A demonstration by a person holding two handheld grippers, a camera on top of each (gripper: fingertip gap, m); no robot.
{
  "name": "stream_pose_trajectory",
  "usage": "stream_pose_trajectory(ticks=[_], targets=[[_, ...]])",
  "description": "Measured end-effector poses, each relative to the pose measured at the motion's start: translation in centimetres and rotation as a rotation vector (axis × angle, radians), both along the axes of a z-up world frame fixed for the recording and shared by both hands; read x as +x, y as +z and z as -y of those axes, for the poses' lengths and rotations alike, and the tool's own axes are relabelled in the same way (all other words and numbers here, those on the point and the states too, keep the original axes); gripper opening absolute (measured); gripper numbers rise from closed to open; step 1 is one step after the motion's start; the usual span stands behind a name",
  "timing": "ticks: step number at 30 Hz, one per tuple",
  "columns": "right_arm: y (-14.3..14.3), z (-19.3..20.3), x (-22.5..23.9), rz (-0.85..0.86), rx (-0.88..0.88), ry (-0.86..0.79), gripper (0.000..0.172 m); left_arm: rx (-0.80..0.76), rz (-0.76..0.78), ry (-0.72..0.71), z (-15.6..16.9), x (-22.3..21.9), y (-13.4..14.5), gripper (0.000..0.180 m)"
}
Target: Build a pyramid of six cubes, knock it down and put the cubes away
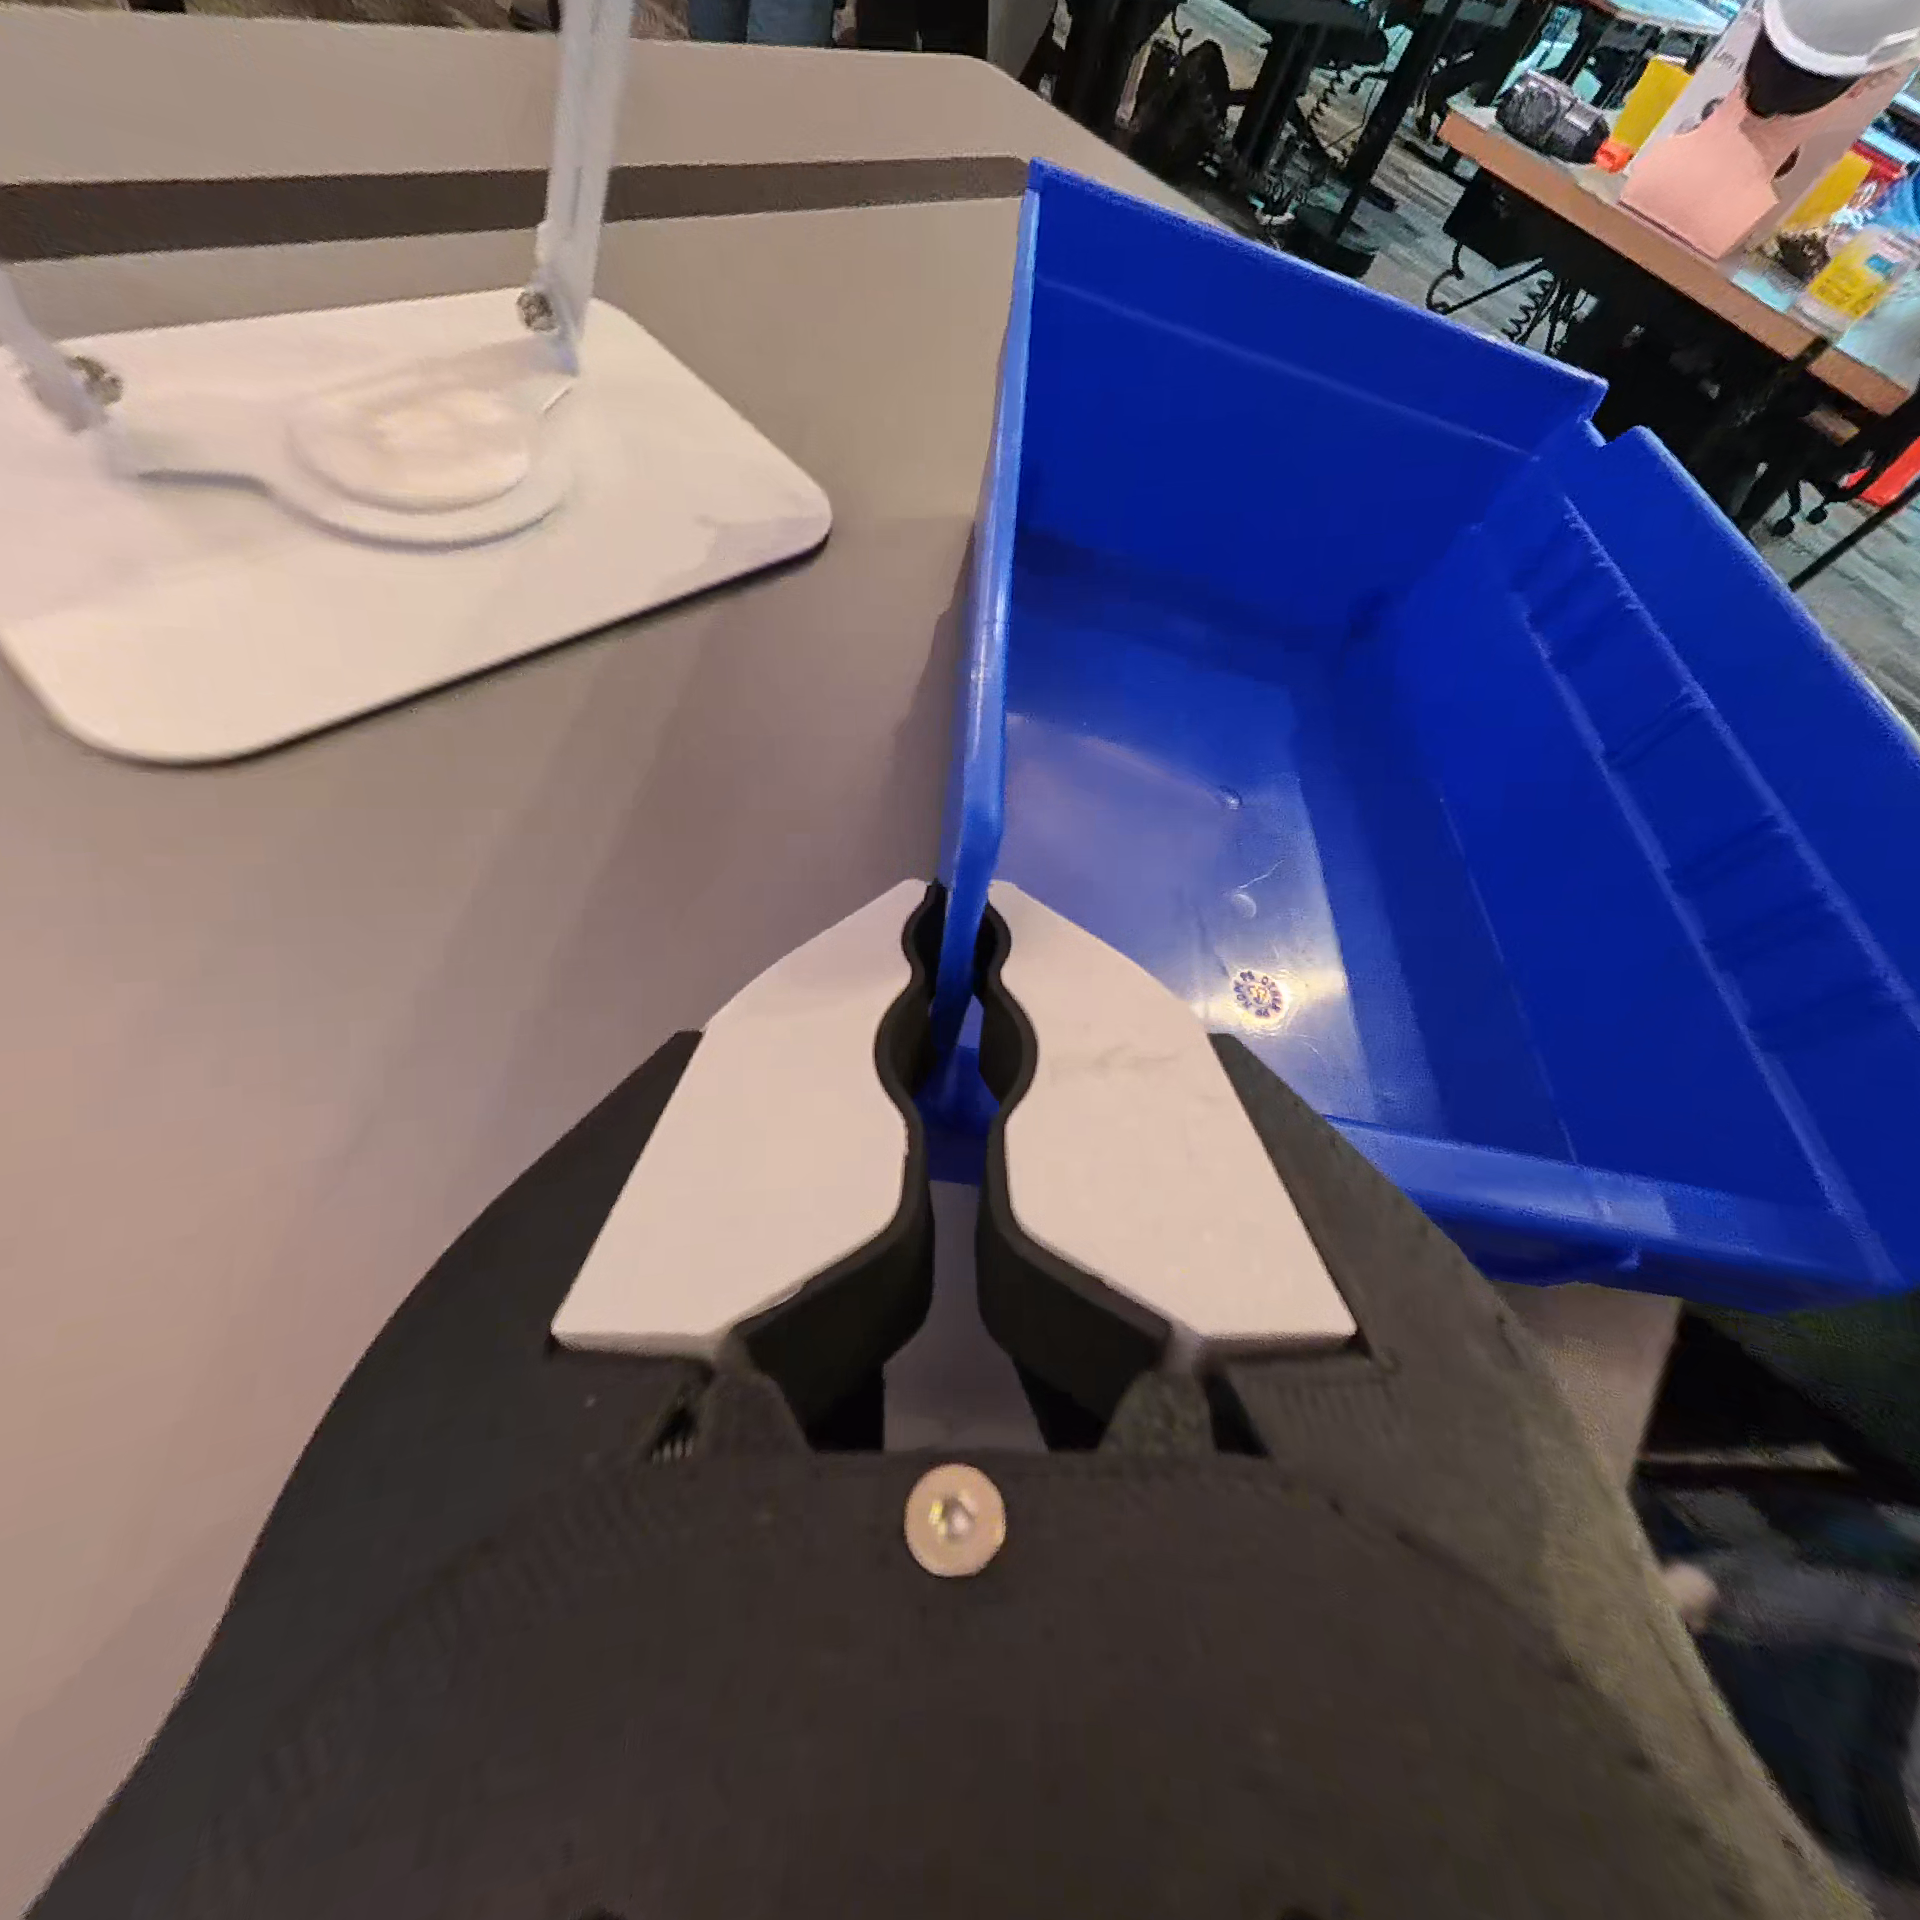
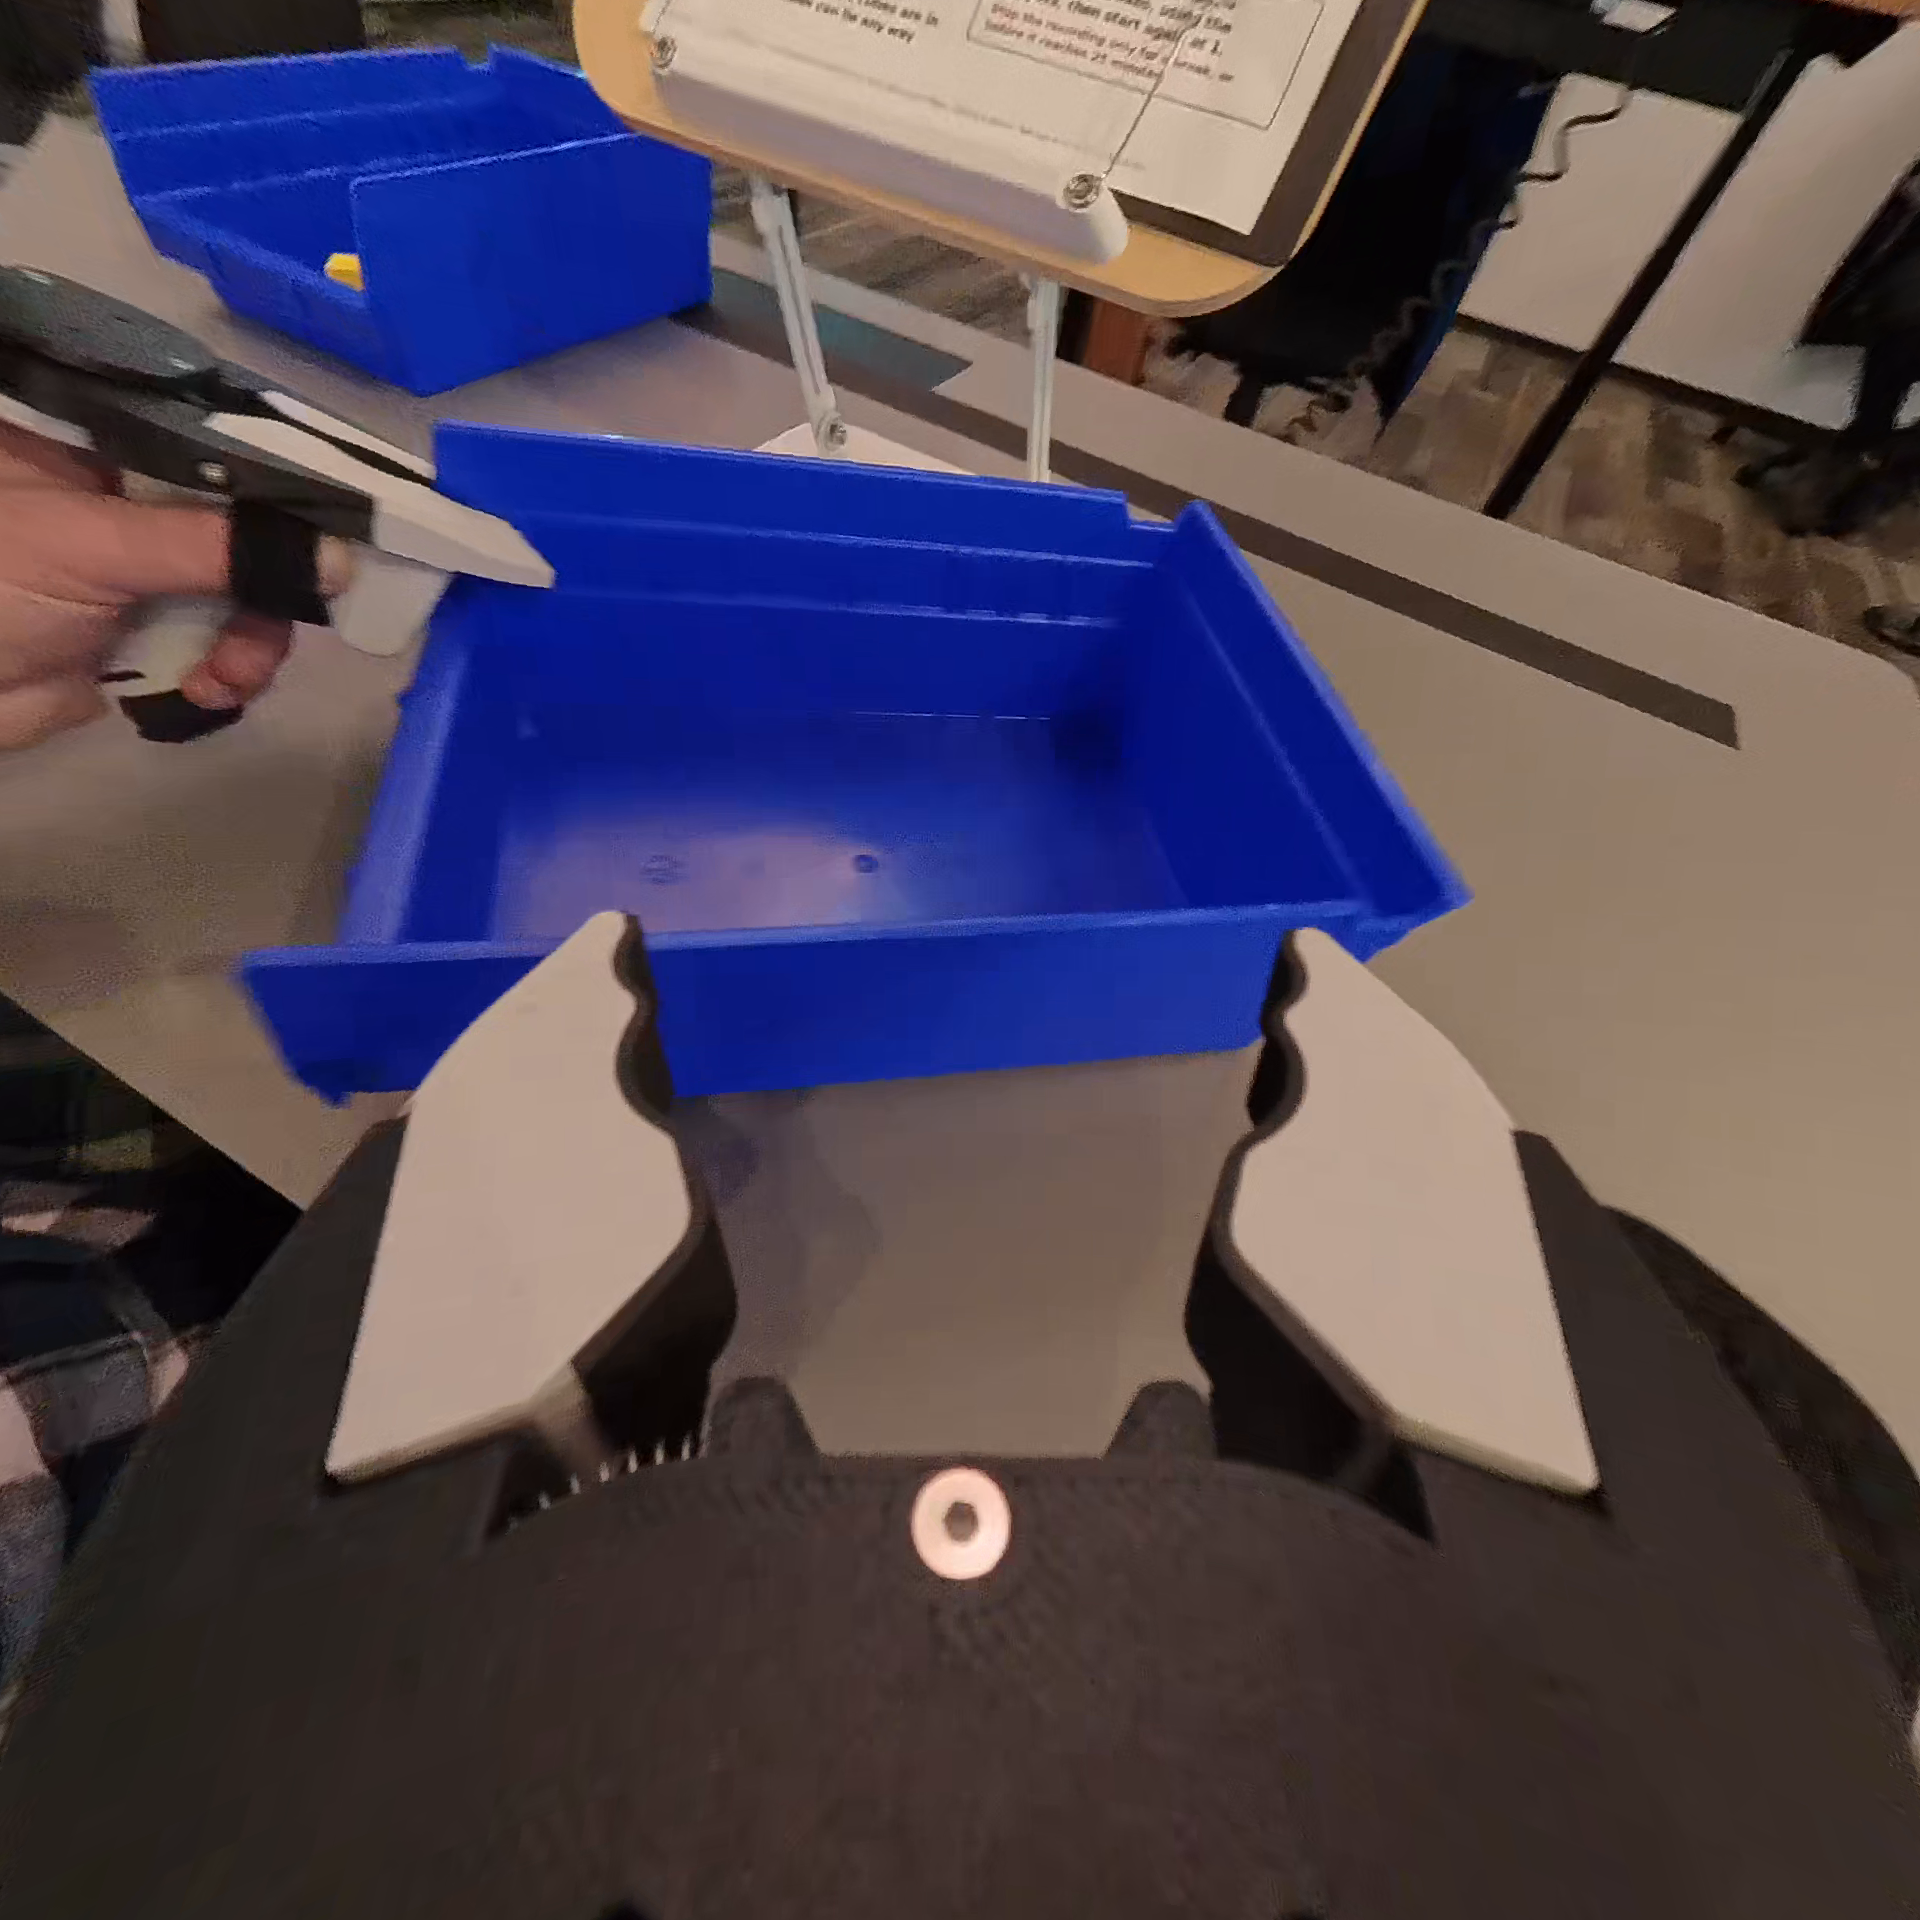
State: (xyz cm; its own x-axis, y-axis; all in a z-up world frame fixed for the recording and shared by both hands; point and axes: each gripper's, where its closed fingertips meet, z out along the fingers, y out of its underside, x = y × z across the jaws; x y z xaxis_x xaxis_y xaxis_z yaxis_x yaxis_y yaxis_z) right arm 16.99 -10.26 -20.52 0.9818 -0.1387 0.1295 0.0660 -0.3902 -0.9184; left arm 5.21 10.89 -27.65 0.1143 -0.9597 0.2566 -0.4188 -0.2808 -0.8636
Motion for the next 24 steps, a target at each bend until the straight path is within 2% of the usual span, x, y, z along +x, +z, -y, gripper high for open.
stream_pose_trajectory(ticks=[4,7,9,11,12,13,16,20,24], targets=[[-2.2,0.1,-1.8,0.005,0.003,-0.073,0.135,0.018,0.008,0.004,0.8,4.4,-0.4,0.004],[-5.6,-1.2,-1.2,0.012,-0.078,-0.115,0.139,0.014,0.012,0.019,1.1,6.9,-1.0,0.004],[-7.1,-1.8,-0.3,0.025,-0.126,-0.125,0.134,0.043,0.008,0.022,1.4,8.1,-1.3,0.003],[-7.8,-2.1,1.0,0.019,-0.156,-0.126,0.123,0.058,-0.005,0.015,1.7,8.9,-1.3,0.003],[-7.9,-2.2,1.5,-0.009,-0.160,-0.107,0.105,0.061,-0.013,0.016,1.7,9.3,-1.3,0.003],[-8.1,-2.2,2.0,-0.040,-0.182,-0.081,0.078,0.060,-0.010,0.007,1.8,9.8,-1.3,0.004],[-8.3,-1.8,6.0,-0.039,-0.260,-0.113,0.049,0.014,-0.010,-0.059,3.1,11.5,-1.2,0.011],[-8.7,-1.8,12.2,-0.040,-0.387,-0.153,0.027,0.051,-0.045,-0.143,4.2,14.9,-1.1,0.018],[-9.0,-1.8,19.3,-0.041,-0.507,-0.202,0.014,0.079,-0.057,-0.203,5.7,18.8,-1.1,0.025]])
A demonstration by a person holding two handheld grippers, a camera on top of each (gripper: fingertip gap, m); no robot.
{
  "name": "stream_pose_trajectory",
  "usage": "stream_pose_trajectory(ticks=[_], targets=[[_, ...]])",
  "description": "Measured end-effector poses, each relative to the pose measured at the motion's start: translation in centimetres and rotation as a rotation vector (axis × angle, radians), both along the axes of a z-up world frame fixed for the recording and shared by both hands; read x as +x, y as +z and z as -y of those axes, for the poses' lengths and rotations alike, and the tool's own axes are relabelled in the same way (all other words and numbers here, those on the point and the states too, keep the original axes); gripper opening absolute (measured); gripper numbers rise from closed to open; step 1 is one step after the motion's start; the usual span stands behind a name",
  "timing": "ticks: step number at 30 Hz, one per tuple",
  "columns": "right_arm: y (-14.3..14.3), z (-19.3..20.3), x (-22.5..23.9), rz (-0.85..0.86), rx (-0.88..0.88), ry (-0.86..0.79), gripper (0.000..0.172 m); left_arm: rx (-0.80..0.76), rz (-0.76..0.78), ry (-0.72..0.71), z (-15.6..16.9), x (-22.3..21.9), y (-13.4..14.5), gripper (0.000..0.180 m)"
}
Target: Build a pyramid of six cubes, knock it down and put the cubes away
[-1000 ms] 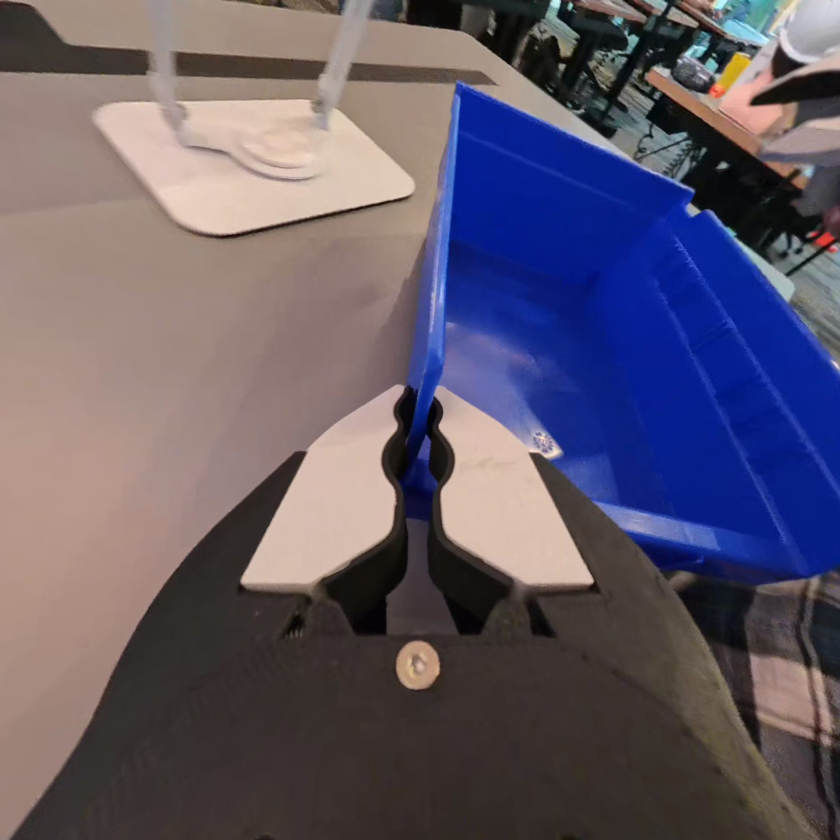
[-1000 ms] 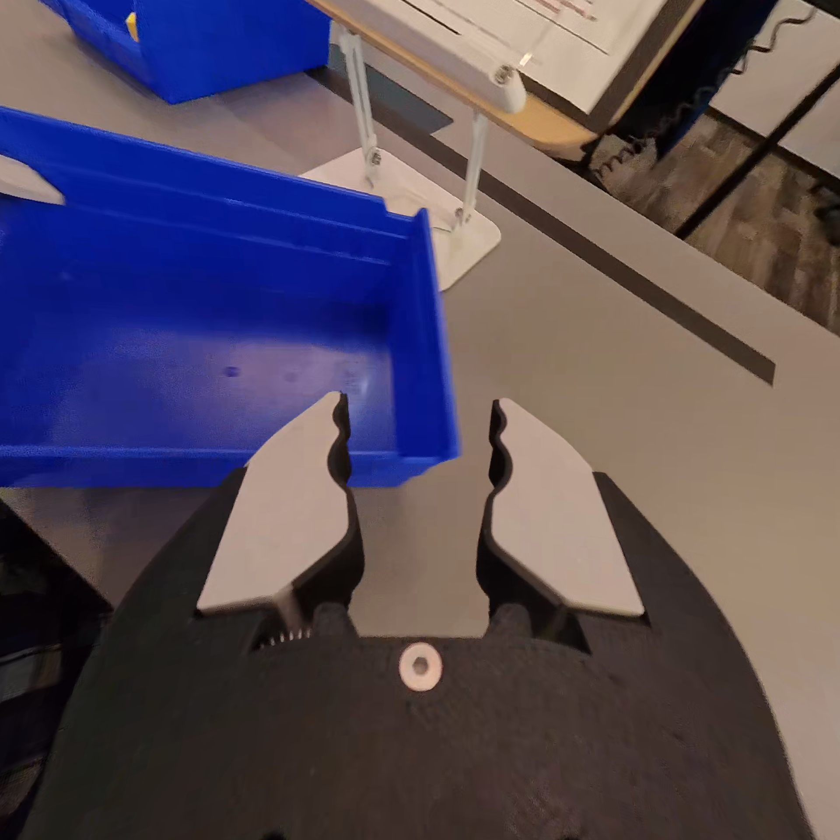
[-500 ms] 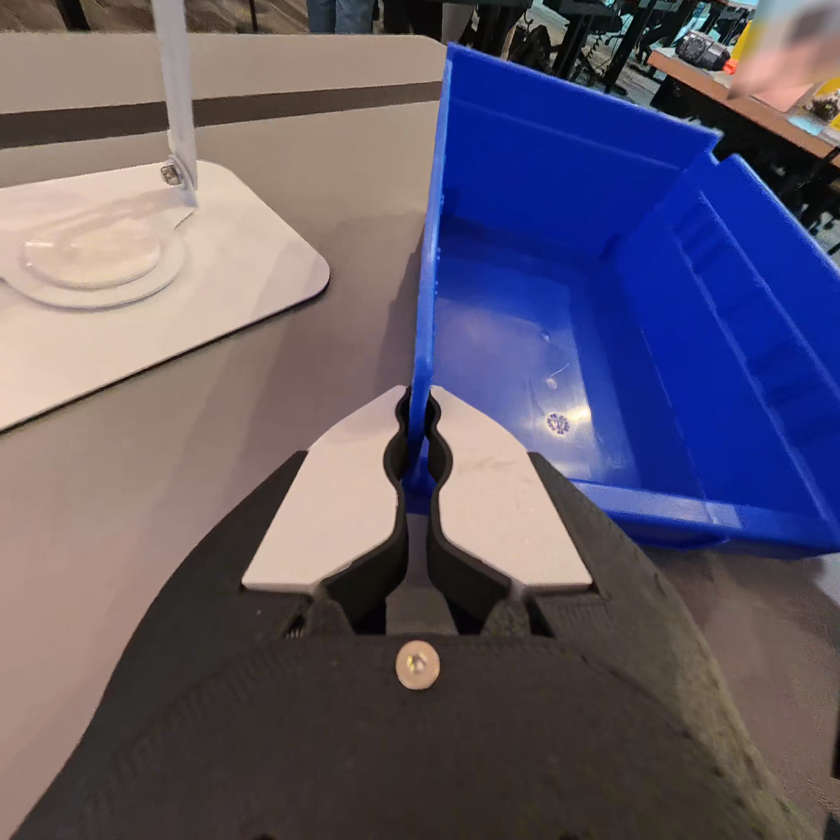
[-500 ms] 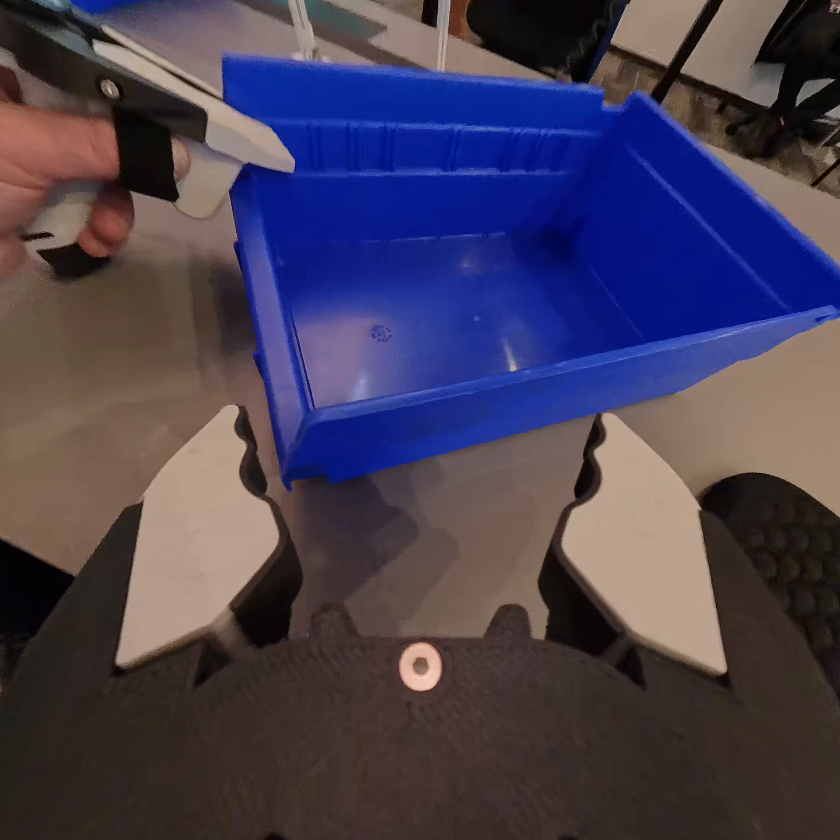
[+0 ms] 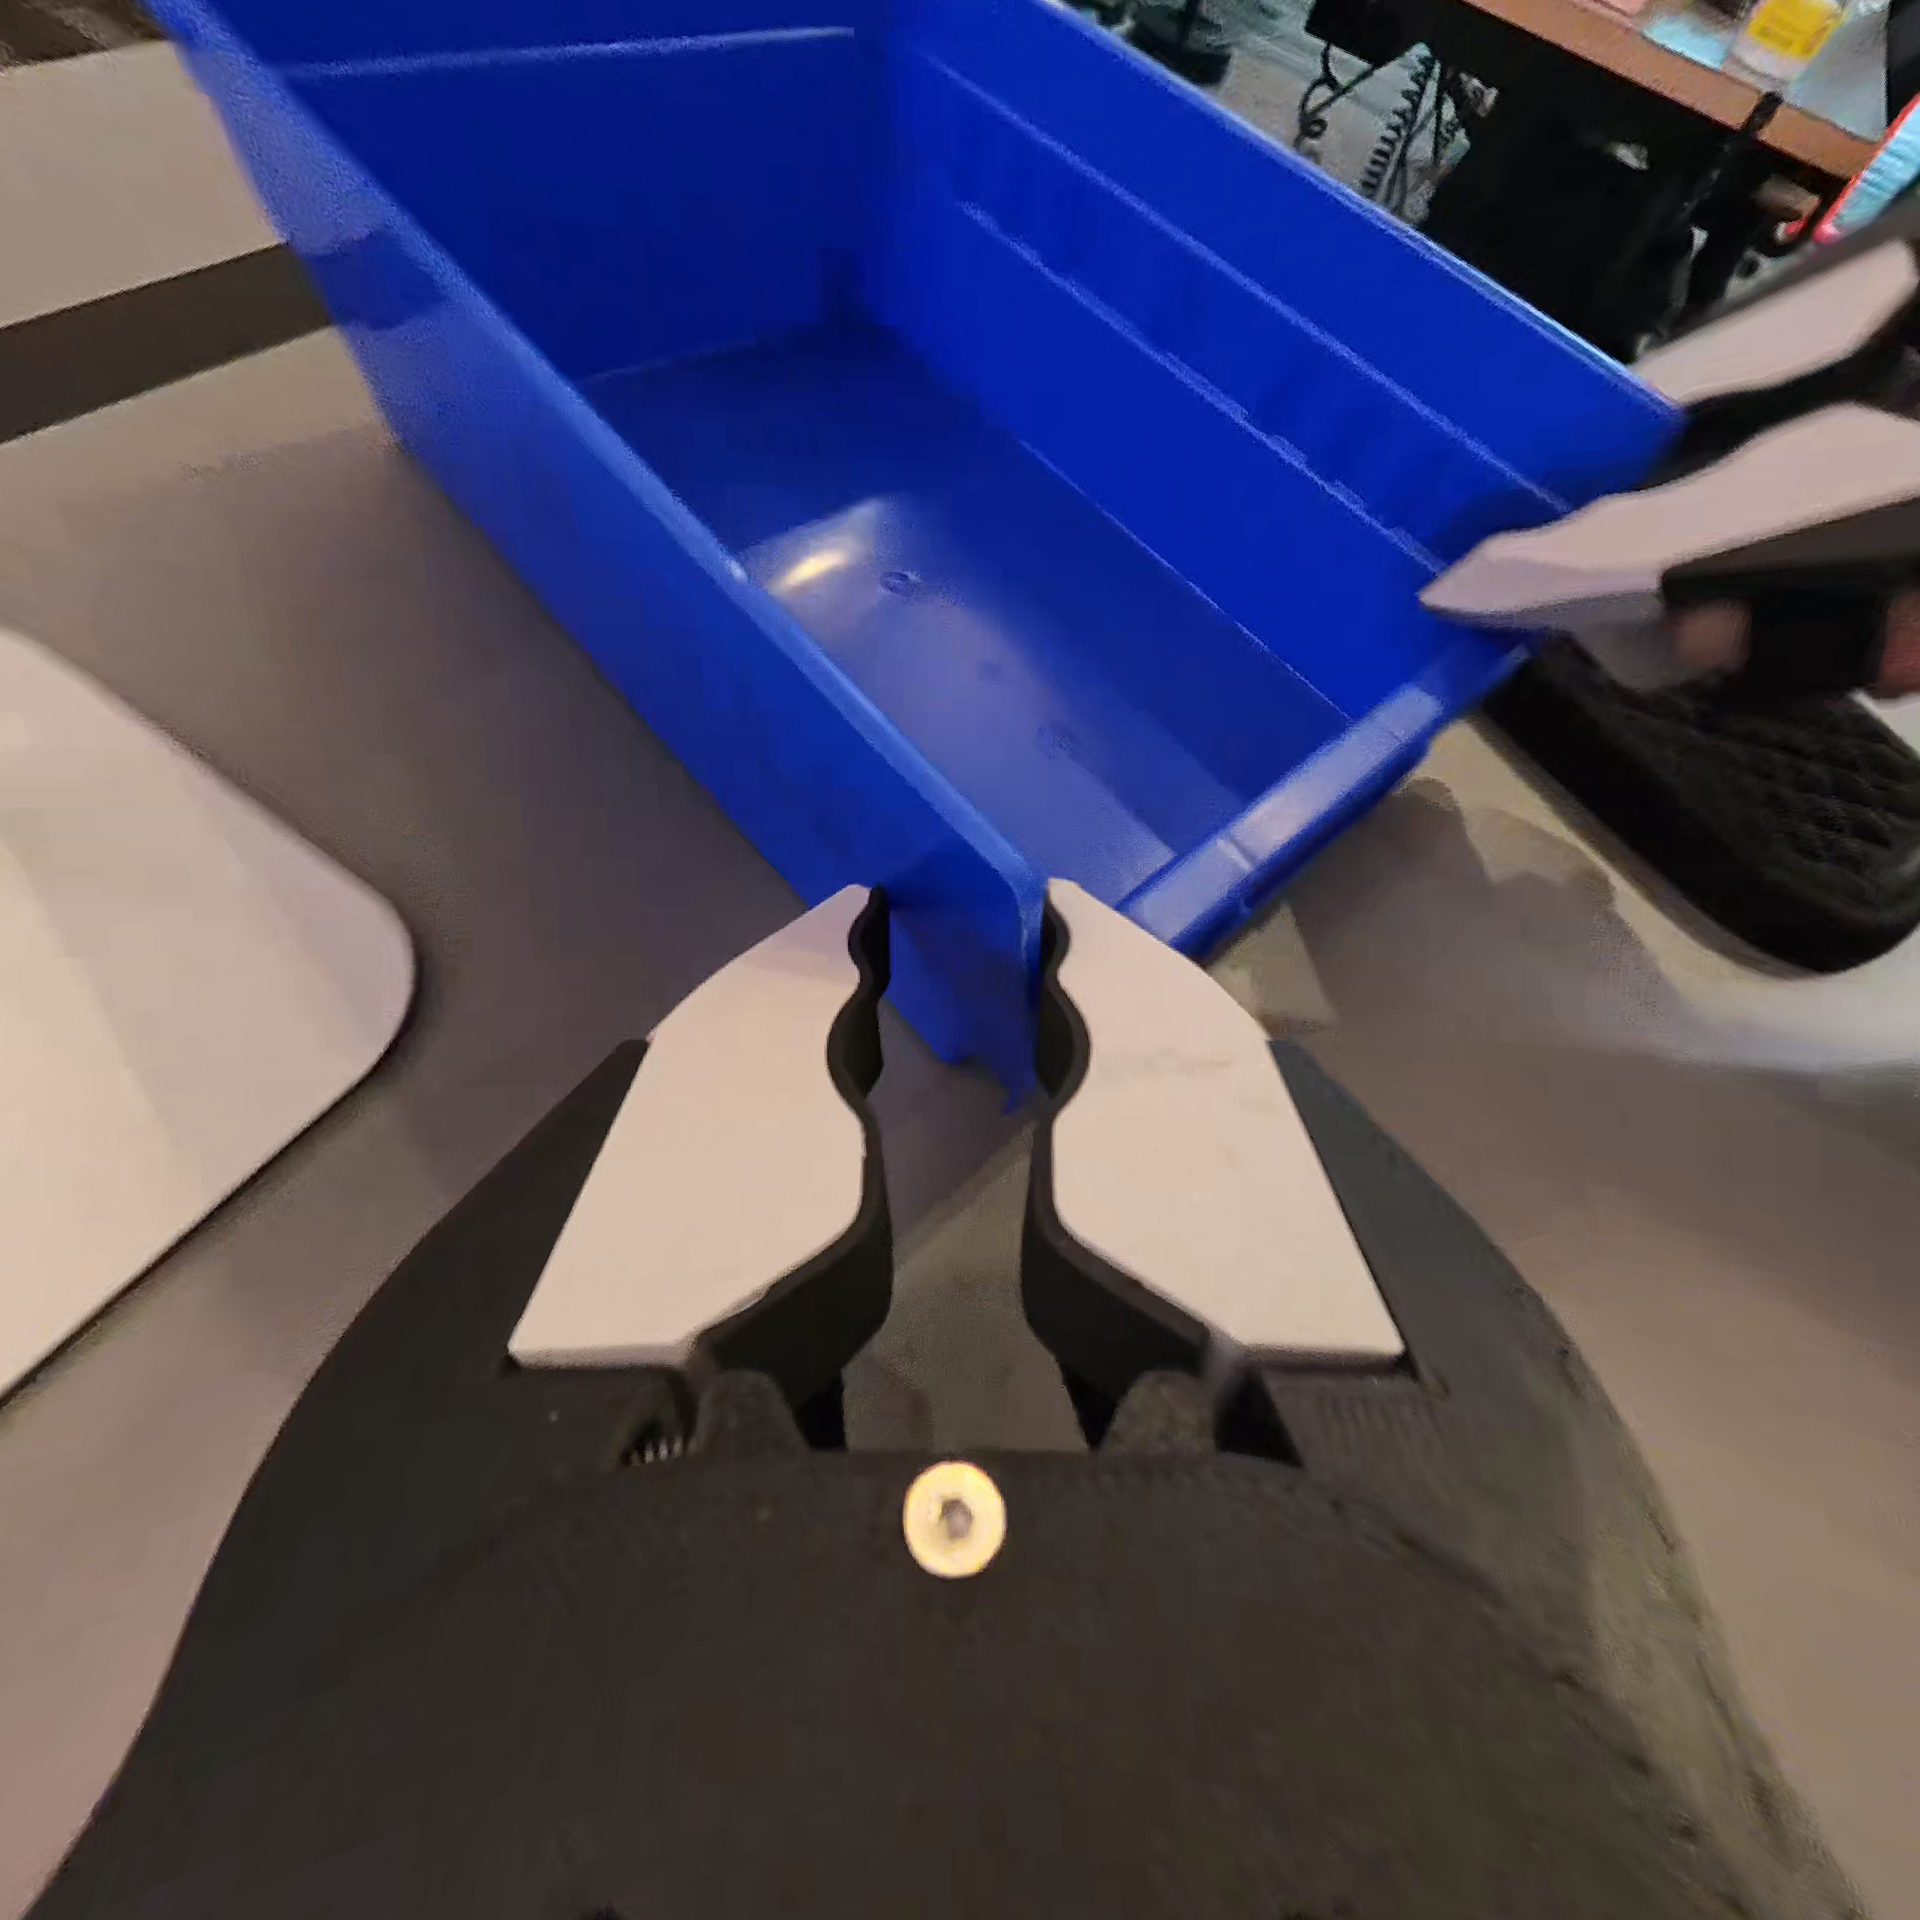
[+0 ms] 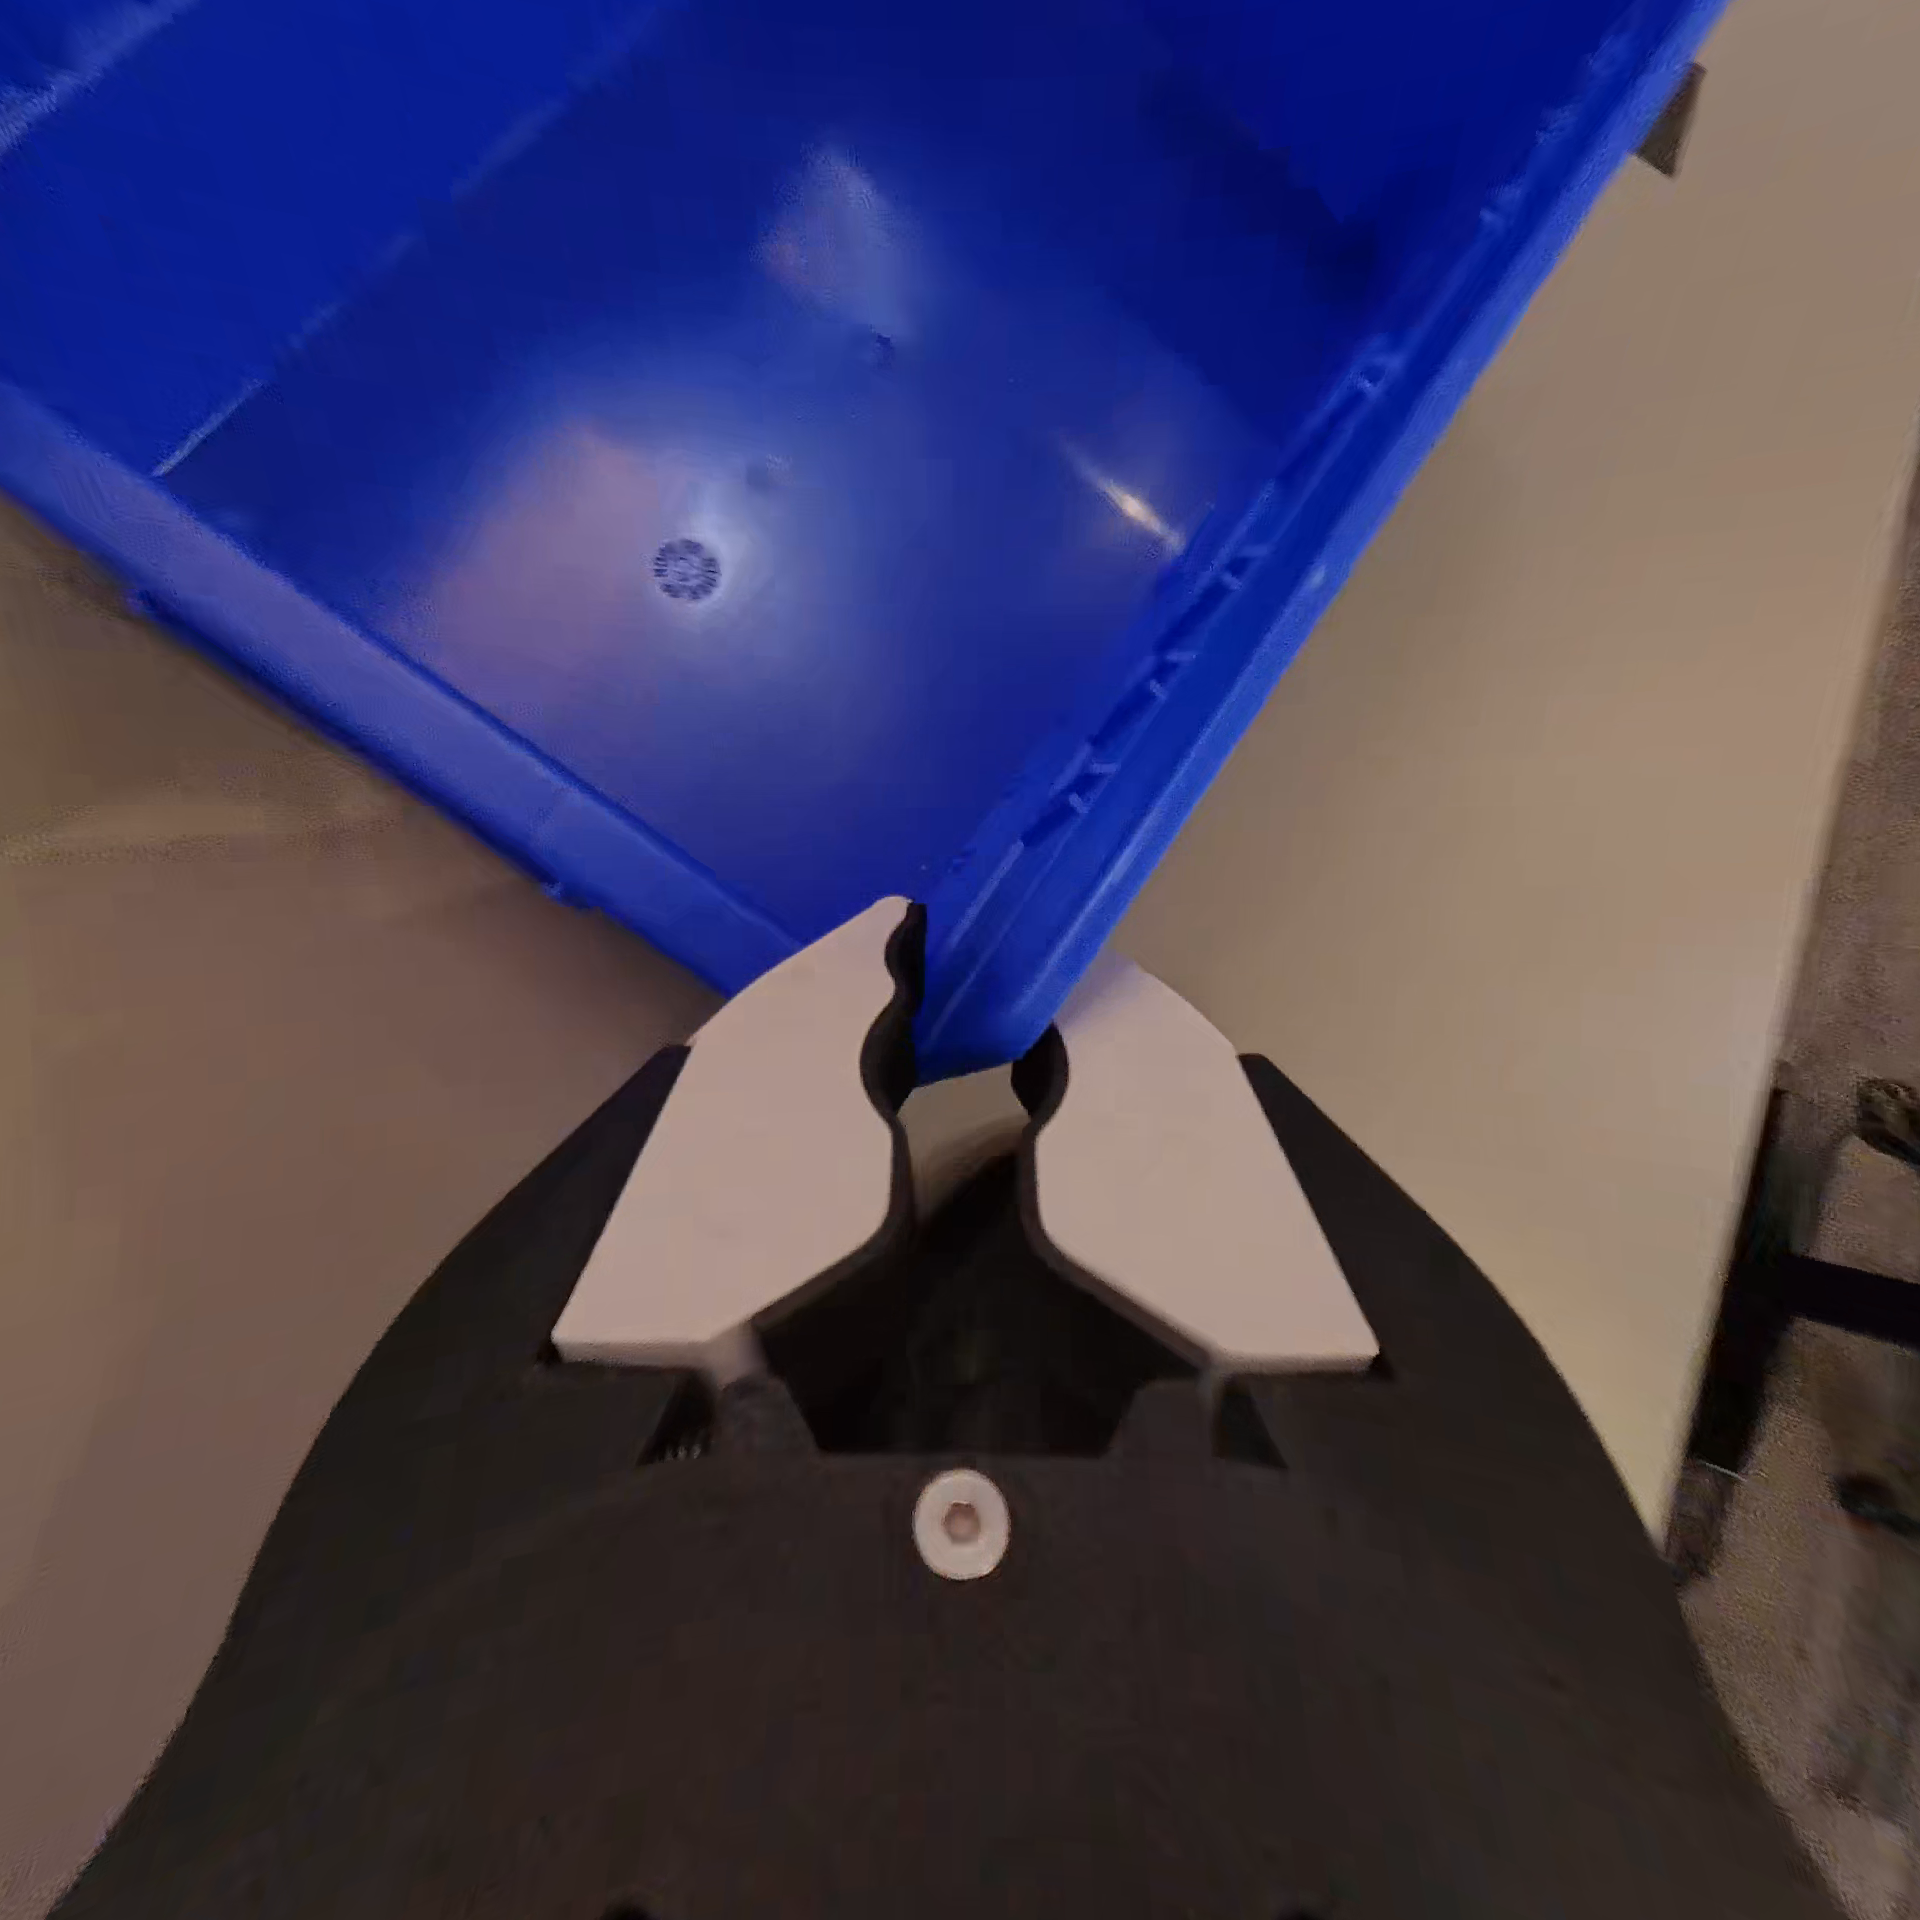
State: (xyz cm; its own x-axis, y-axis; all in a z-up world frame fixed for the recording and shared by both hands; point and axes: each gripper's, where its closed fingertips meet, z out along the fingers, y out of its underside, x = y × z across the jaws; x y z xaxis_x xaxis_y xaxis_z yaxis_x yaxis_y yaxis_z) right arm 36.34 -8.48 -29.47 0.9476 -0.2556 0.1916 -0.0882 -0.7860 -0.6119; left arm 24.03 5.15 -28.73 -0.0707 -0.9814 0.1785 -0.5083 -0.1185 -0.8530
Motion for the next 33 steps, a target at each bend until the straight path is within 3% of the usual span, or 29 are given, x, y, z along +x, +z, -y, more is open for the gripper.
stream_pose_trajectory(ticks=[10,20,23,25,26,33], targets=[[-0.1,-1.0,13.7,-0.102,-0.036,-0.008,0.007,-0.055,0.034,-0.044,2.6,10.5,0.1,0.034],[-0.2,-2.5,17.2,-0.107,-0.025,-0.015,0.007,-0.095,0.046,-0.036,1.1,14.5,0.1,0.034],[-0.1,-2.7,17.4,-0.112,-0.002,-0.016,0.007,-0.116,0.057,-0.040,0.9,14.7,0.2,0.035],[0.6,-2.3,17.7,-0.083,0.036,-0.053,0.048,-0.125,0.076,-0.038,0.8,14.2,0.4,0.038],[1.4,-1.9,17.6,-0.070,0.073,-0.067,0.052,-0.108,0.089,-0.033,0.7,13.7,0.6,0.044],[5.0,1.6,13.7,0.002,0.239,-0.052,0.049,0.001,0.156,-0.064,-0.2,6.4,2.3,0.054]])
